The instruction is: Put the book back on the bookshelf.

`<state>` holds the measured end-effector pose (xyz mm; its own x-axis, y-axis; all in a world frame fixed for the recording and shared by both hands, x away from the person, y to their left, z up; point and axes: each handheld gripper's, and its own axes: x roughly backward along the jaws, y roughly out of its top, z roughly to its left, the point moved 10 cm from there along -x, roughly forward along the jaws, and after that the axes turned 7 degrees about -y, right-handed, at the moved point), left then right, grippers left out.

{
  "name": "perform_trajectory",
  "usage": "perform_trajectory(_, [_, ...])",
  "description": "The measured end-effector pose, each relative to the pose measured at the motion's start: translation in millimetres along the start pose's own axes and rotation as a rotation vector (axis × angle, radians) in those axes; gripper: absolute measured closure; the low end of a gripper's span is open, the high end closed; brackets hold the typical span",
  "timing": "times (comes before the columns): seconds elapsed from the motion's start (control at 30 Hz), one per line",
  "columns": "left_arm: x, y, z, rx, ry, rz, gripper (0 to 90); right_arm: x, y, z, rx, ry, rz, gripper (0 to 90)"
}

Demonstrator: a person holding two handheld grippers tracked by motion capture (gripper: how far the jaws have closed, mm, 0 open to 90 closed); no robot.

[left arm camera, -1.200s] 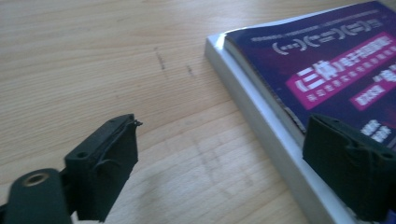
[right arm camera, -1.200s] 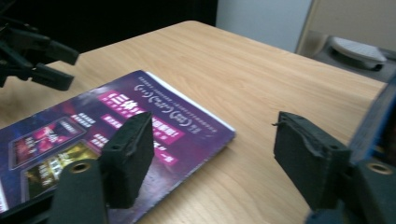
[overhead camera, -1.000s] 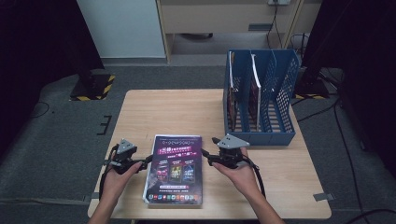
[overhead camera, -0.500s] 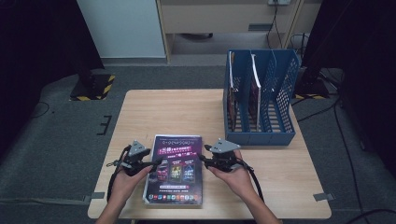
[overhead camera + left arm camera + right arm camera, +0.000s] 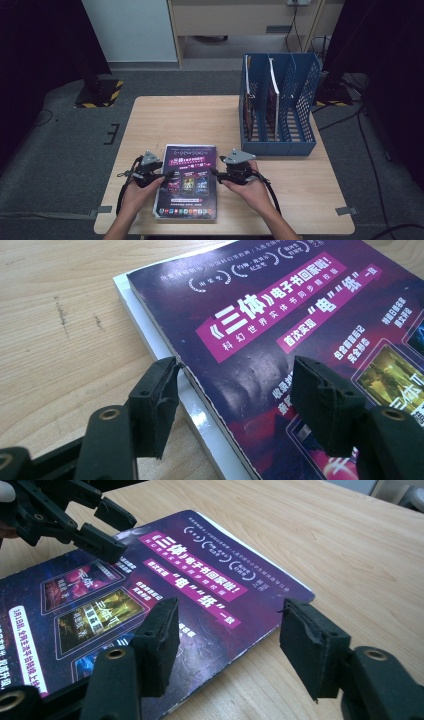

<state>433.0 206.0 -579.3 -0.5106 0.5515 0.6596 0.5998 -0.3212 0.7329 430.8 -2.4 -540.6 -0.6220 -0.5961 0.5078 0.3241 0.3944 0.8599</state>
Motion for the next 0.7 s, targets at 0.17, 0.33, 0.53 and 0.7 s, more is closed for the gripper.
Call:
perform_trajectory(0.17, [-1.8,0.6,0.9,0.002,-0.009,-0.005,34.4,-3.3,-4.6,1.6,-0.005,0.013,0.026,34.5])
perform_trajectory(0.33, [-6.5,3.5,-4.0,-0.049,-0.020,-0.017,33.0,-6.8,-10.7,0.7,-0.021,0.020,0.051,29.8])
perform_trajectory(0.53, [-8.6,4.8,-5.7,-0.049,-0.025,-0.022,33.1,-11.6,-17.3,2.5,-0.033,0.042,0.086,23.8])
perform_trajectory(0.7, [-13.3,6.6,-11.1,-0.071,-0.023,-0.025,29.1,-15.9,-25.0,5.9,-0.053,0.071,0.126,18.0])
